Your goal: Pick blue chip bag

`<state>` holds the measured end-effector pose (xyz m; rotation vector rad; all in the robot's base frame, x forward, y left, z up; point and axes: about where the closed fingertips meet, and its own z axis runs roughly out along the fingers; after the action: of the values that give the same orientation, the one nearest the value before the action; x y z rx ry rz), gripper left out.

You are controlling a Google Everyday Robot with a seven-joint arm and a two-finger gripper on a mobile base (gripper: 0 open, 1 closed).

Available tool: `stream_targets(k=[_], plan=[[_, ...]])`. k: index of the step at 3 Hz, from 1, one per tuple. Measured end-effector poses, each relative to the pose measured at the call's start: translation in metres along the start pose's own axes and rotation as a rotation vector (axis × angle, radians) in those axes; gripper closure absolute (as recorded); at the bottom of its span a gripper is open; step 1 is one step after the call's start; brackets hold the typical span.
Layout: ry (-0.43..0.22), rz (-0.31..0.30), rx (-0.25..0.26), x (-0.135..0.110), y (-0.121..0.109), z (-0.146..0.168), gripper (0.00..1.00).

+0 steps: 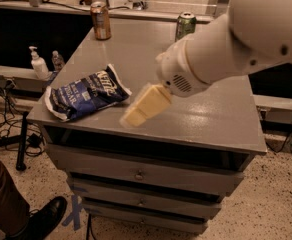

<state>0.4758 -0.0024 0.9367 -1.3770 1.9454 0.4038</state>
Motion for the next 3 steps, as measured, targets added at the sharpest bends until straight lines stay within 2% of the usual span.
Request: stream_targets(k=[1,2,3], plan=[[-0.053,0.01,0.068,-0.016,-0.014,-0.001,0.0],[-0.053,0.01,0.068,-0.016,-0.014,-0.001,0.0],[-0.084,0.031,0.085,-0.015,-0.02,0.018,0.0]])
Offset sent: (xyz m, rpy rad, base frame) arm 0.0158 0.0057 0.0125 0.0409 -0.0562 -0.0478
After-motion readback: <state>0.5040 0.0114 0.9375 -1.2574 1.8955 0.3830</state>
